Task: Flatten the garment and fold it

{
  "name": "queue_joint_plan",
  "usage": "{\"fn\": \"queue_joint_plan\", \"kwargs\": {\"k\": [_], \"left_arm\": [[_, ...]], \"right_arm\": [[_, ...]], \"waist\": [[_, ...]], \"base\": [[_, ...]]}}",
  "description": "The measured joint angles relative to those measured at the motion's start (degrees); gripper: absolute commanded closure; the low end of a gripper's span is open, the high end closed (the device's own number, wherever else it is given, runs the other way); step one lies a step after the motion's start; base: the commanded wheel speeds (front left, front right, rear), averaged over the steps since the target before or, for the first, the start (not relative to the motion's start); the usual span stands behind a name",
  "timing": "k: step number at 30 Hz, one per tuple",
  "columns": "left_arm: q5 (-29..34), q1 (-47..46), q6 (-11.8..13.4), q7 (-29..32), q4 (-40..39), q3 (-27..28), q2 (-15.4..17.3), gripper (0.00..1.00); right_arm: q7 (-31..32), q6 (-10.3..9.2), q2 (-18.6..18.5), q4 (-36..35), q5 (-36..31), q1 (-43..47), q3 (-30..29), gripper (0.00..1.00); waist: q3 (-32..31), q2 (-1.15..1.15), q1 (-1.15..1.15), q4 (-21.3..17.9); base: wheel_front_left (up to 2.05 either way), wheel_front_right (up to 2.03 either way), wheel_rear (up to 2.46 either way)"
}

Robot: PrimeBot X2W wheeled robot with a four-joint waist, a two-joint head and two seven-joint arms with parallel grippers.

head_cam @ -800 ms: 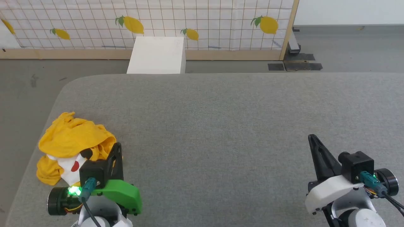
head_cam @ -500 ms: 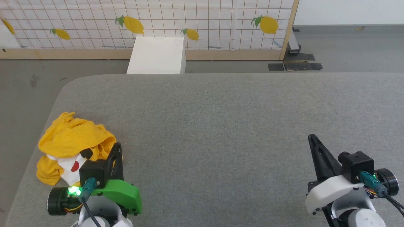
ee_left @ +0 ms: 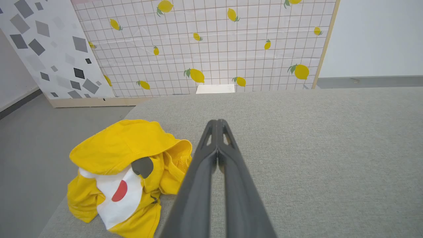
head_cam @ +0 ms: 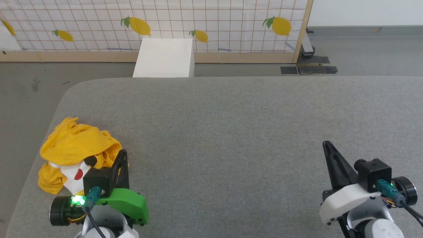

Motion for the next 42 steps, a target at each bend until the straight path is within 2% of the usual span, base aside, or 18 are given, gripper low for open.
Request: {"fn": "queue_joint_plan", "kwargs": {"k": [10,11,27,42], "left_arm": [[0.00,0.00,0.00,0.00,0.00,-0.01,0.00,1.00],[-0.02,-0.01,-0.01,0.00,0.01,-0.03,0.00,0.00],[-1.01,-0.05,0.52,-1.31,1.31,-1.31,0.01,0.00],[-2.33,-0.16,1.63,-3.11,2.43,-2.19,0.33,0.00]], "right_arm": [[0.00,0.00,0.00,0.00,0.00,0.00,0.00,1.00],[0.00,0.01,-0.01,0.01,0.02,-0.01,0.00,0.00],[-0.88,0.01,-0.01,0.32,0.20,-0.01,-0.30,0.00],[-2.41,0.01,-0.02,1.01,0.82,-0.01,-0.48,0.00]], "waist": [[0.00,0.00,0.00,0.00],[0.00,0.00,0.00,0.00],[-0.36,0.00,0.00,0.80],[-0.67,0.00,0.00,5.09]], "base": [[0.00,0.00,0.00],[0.00,0.00,0.00],[0.00,0.00,0.00],[0.00,0.00,0.00]]}}
